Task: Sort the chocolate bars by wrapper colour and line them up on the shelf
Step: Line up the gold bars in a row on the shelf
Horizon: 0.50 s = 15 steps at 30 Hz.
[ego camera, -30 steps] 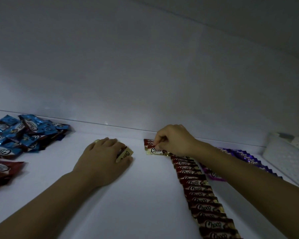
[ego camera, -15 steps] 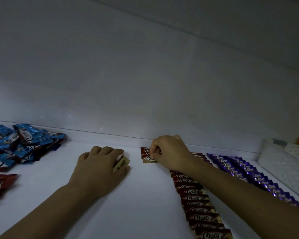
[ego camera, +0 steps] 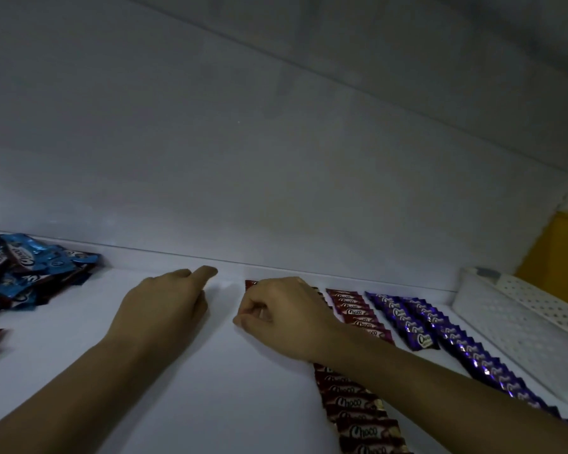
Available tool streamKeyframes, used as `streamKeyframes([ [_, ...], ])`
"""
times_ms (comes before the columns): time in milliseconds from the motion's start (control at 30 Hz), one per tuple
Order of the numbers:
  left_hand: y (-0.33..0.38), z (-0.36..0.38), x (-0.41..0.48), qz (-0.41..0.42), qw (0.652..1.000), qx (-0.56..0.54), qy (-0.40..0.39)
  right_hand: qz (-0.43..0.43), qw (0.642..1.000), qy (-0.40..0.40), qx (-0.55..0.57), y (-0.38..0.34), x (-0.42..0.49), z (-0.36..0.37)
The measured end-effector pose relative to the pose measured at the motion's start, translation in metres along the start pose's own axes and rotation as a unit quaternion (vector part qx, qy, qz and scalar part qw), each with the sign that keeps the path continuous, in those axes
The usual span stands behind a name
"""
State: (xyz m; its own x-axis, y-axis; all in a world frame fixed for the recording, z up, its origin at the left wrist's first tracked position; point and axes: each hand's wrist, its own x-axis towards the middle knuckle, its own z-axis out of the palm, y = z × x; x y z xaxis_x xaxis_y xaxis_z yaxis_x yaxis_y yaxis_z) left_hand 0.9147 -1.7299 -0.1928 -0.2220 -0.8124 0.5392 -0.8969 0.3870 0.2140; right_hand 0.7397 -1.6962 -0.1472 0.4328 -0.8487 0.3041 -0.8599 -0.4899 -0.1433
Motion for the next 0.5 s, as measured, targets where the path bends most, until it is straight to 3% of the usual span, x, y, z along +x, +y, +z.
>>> streamKeyframes([
  [133, -0.004, 0.0, 0.004, -0.036, 0.986, -0.15, 0.07, -0.014, 1.0, -0.006, 0.019, -0.004, -0.007, 0.0],
  [267, -0.013, 0.003, 0.006, -0.121, 0.957, -0.251, 0.077, 0.004, 0.998, -0.03, 0.053, -0.014, -0.003, 0.009],
  [500, -0.024, 0.003, 0.009, -0.264, 0.833, -0.476, 0.098, 0.005, 0.994, -0.083, 0.073, -0.042, 0.016, 0.03],
])
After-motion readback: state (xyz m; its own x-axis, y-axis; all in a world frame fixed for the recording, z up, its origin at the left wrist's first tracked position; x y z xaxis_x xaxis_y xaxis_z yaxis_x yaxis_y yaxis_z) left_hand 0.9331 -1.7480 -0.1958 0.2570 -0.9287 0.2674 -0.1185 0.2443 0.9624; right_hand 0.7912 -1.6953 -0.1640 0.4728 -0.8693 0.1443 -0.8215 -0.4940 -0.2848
